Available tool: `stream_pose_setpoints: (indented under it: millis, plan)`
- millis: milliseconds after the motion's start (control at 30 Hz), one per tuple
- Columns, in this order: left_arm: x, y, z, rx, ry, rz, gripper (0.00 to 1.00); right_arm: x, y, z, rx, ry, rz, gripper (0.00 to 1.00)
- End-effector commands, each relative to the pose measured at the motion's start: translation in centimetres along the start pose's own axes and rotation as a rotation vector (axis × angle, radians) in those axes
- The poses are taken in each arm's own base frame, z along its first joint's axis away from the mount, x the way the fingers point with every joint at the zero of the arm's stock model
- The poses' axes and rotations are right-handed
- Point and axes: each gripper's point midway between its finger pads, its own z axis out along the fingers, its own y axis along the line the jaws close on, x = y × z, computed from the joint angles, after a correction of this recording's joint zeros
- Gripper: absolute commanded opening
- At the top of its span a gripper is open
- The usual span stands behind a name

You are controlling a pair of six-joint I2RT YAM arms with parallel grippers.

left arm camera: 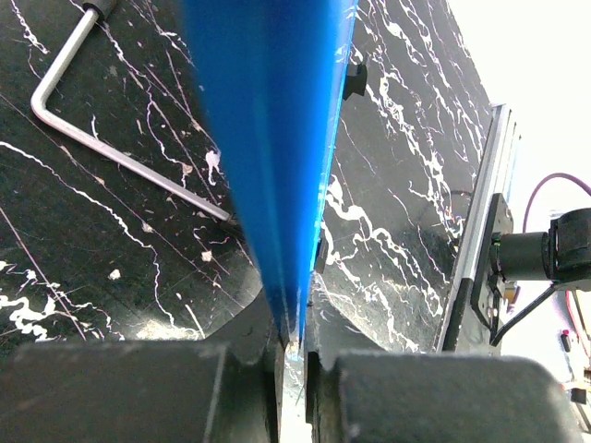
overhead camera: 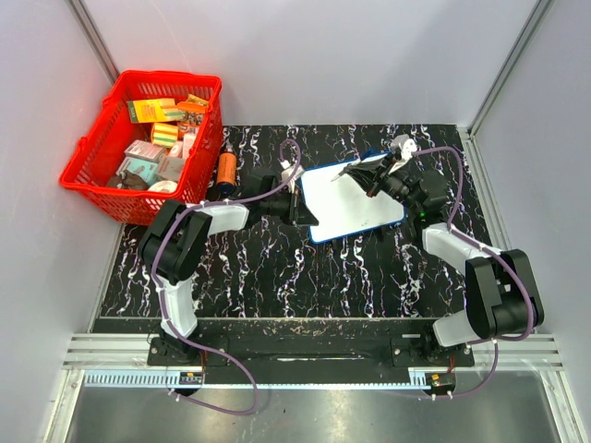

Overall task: Write a sentence on the whiteboard
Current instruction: Pick up the whiteboard from the center of the board.

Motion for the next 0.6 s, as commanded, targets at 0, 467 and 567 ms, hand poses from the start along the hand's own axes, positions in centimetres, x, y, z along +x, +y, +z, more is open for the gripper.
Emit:
stream_pose_setpoints:
  millis: [0, 467, 567]
  plan:
    - [4.4, 4.6, 0.1, -0.188, 0.119, -0.077, 0.0, -1.1, 0.7, 0.0, -0.034, -0.023, -0.017, 0.0]
    - [4.9, 4.6, 0.1, -0.186, 0.11, -0.115, 0.0, -0.6, 2.6, 0.2, -0.017, -0.141, -0.188, 0.0]
    - [5.2, 4.7, 0.2, -0.187, 0.114, -0.118, 0.0, -0.5, 2.7, 0.2, 0.018, -0.18, -0.235, 0.0]
